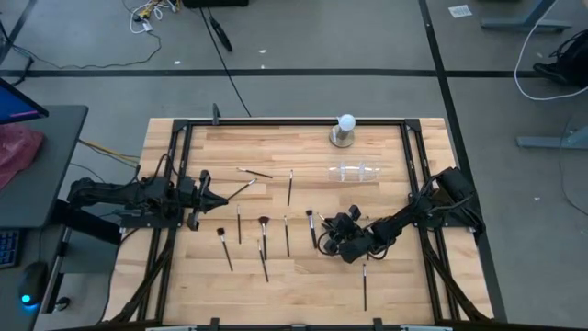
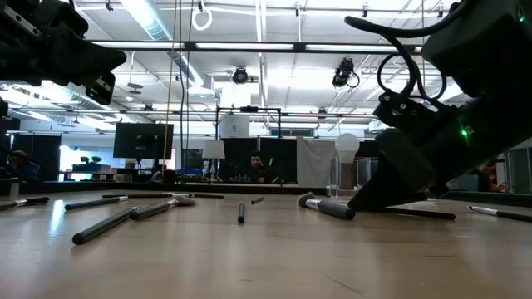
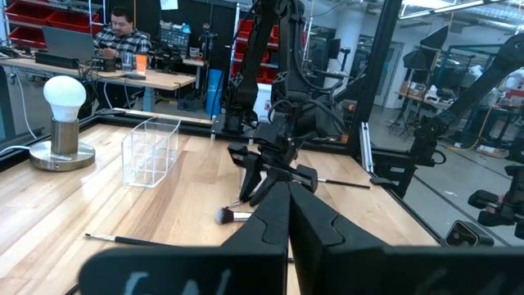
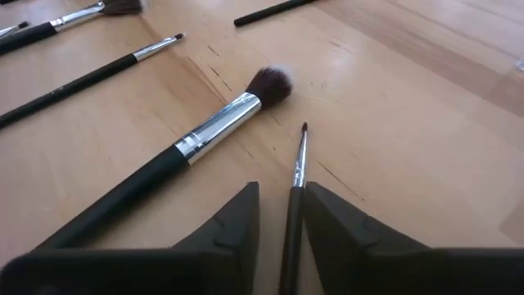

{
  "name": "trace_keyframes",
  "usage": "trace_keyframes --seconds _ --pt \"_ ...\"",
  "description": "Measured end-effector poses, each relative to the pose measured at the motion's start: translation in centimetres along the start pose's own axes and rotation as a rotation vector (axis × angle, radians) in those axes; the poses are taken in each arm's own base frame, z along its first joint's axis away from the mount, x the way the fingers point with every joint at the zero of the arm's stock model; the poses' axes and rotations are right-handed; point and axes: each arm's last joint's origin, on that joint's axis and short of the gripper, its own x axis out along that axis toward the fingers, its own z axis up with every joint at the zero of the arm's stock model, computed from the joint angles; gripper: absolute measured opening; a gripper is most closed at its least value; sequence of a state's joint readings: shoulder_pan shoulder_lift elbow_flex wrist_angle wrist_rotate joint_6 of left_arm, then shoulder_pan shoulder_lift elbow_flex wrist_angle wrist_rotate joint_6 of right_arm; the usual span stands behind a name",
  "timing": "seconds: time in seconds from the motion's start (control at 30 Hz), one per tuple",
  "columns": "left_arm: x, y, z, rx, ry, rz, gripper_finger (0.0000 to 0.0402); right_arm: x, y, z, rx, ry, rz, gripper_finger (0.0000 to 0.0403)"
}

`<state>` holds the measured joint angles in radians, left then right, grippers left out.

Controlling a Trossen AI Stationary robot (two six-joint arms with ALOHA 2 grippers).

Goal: Put items in baskets/containers
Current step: Put the eyeshadow brush into the transparent organizer

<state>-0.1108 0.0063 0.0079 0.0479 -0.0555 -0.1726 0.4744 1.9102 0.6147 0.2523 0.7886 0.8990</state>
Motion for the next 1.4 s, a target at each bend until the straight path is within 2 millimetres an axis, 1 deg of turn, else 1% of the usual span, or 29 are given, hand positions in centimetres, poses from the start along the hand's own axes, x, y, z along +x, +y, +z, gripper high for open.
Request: trace_keyframes --seconds 0.27,0.33,0.6,0.73,0.9,1.07,1.3,1.4 --pt "0.0 0.0 0.0 0.0 0.0 0.0 0.0003 0.1 -0.2 -0.1 -0.001 0.0 -0.019 0.0019" --pt "0.0 0.0 0.0 0.0 -0.001 0.0 0.0003 0.1 -0.2 -0.1 -0.004 0.002 -0.021 0.001" --pt "0.0 0.0 0.0 0.0 0.0 0.0 0.0003 0.1 -0.2 -0.1 -0.001 -0.014 -0.03 0.001" --pt "0.0 0.0 0.0 0.0 0.0 0.0 0.0003 0.1 -0.2 0.0 0.032 -0.028 -0.034 0.001" --pt "0.0 0.0 0.0 0.0 0.0 0.0 0.0003 -0.6 -0.1 0.5 0.042 -0.047 -0.025 0.0008" --pt "0.0 0.0 0.0 0.0 0.0 0.0 0.0003 -1.3 -0.5 0.8 0.021 -0.08 -0.055 0.0006" --pt "0.0 0.0 0.0 0.0 0.0 0.0 0.0003 -2.1 -0.1 2.2 0.071 -0.135 -0.023 0.0006" --pt "0.0 0.0 0.0 0.0 0.0 0.0 0.0003 -2.6 0.5 3.0 0.08 -0.178 0.02 0.0006"
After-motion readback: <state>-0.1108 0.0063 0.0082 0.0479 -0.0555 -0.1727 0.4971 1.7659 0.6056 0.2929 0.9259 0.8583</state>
